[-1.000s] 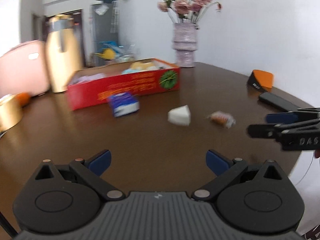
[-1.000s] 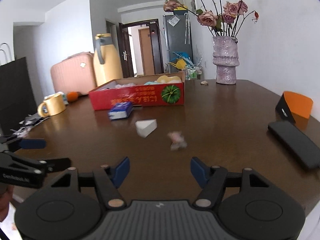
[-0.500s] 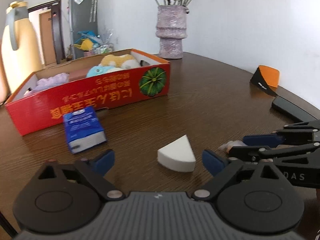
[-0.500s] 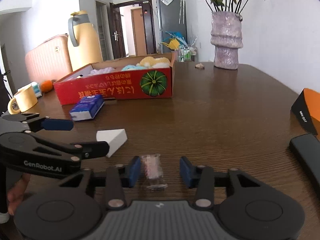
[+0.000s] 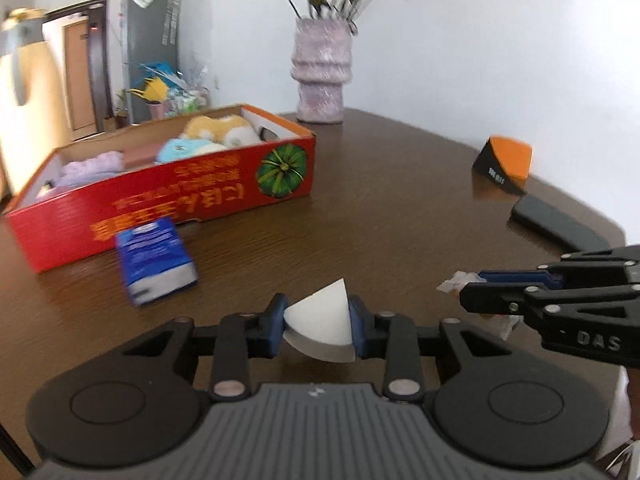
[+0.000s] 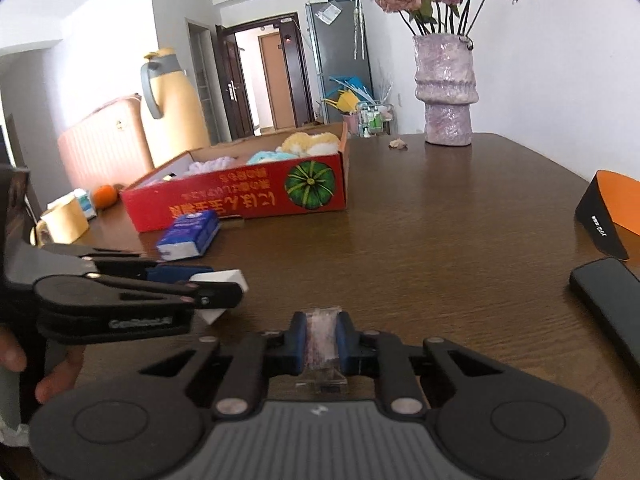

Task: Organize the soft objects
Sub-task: 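Carry the sponge and packet into the red box and open both grippers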

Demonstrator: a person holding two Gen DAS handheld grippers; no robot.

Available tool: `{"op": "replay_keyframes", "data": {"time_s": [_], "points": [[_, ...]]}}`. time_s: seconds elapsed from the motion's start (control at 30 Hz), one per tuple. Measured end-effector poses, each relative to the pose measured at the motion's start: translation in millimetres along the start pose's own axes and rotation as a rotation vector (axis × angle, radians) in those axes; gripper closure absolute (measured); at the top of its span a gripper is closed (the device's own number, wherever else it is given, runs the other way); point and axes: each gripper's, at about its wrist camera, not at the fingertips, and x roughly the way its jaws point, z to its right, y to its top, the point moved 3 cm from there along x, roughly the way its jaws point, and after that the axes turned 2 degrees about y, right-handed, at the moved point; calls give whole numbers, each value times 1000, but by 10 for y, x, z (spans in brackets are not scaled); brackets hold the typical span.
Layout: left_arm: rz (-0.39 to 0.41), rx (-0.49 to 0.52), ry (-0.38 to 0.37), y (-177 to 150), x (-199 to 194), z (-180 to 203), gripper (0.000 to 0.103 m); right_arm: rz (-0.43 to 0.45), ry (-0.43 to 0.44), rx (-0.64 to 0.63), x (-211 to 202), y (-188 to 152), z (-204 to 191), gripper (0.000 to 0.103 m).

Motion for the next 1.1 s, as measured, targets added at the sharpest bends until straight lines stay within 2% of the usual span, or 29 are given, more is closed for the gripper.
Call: {"op": "replay_keyframes", "data": {"time_s": [0.17, 0.4, 0.63, 0.73, 0.83, 0.9, 1.0, 1.1], "points": [[64, -88, 21, -193, -587, -52, 70, 27, 29, -16, -285, -58, -211, 88], [143, -204, 92, -516, -1436, -235, 70, 59, 105, -85, -590, -128, -702, 88], [201, -253, 125, -583, -1829, -405, 70, 69, 167, -77, -725, -100, -914, 88], [220, -258, 121, -537, -1849, -462, 70, 85, 182, -72, -678, 54, -903, 88], [238, -233, 124, -348, -1755, -512, 70, 109, 177, -67, -510, 353, -852, 88], [259, -204, 124, -147, -1647, -568, 69, 127, 204, -34, -341, 621, -807, 88], [270, -174, 122, 226, -1355, -736, 68, 139, 255, 34, 50, 1064, -728, 88], [220, -199, 118, 596, -850, -1036, 68, 95, 297, 131, 647, 1466, -639, 88]]}}
